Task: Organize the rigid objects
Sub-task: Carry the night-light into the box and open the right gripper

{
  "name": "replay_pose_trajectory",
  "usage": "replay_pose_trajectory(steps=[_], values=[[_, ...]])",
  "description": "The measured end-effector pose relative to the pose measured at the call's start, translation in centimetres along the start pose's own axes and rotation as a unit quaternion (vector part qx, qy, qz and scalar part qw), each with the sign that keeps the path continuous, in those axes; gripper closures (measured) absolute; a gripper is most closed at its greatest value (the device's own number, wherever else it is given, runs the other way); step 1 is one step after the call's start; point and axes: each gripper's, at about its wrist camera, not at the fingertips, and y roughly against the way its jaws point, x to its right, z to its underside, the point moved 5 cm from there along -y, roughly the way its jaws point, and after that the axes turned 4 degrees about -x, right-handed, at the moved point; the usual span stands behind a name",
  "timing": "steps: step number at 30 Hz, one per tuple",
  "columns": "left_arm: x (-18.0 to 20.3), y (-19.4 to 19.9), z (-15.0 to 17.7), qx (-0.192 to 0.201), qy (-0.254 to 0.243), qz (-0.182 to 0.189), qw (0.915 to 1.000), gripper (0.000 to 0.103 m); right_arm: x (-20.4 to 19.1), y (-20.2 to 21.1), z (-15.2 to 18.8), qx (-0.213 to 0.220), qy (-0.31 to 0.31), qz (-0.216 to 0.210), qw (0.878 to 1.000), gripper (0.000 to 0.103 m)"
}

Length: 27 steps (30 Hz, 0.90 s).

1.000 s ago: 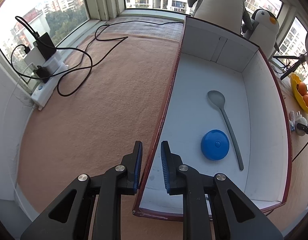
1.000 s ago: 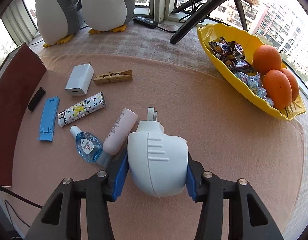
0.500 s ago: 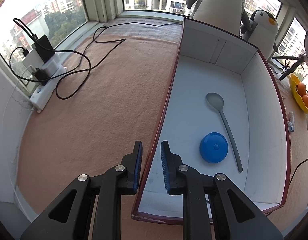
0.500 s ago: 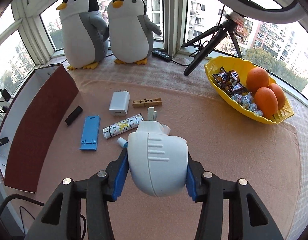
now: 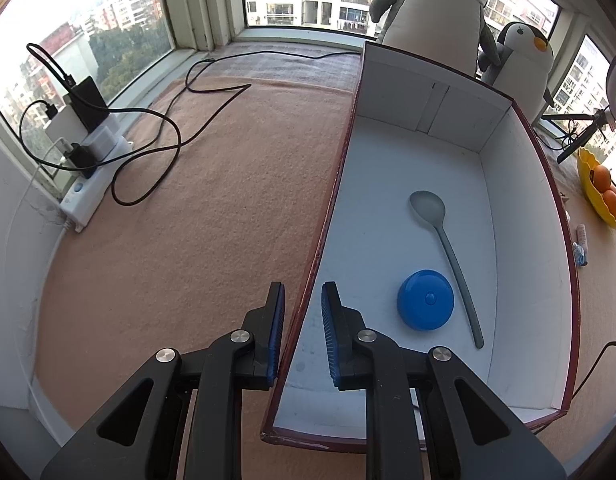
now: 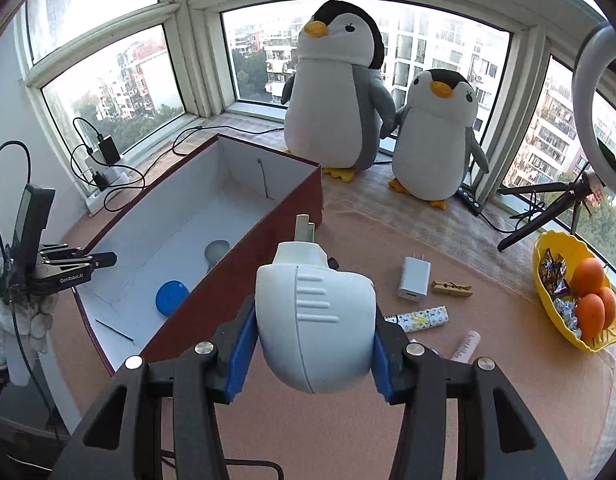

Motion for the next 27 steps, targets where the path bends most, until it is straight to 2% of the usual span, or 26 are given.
replay_pose_trajectory(steps=[9, 27], values=[[-0.1, 0.1, -0.1, 0.007, 0.0, -0.001, 1.0, 0.089, -6.1, -0.9, -2.0, 0.003, 0.055, -0.025, 0.998, 0.057], [-0.3, 0.2, -0.1, 0.01, -0.001, -0.005, 0.9999, 0.093, -11.8, -4.6, -3.5, -0.022, 0.107, -0.031, 0.994, 0.057]])
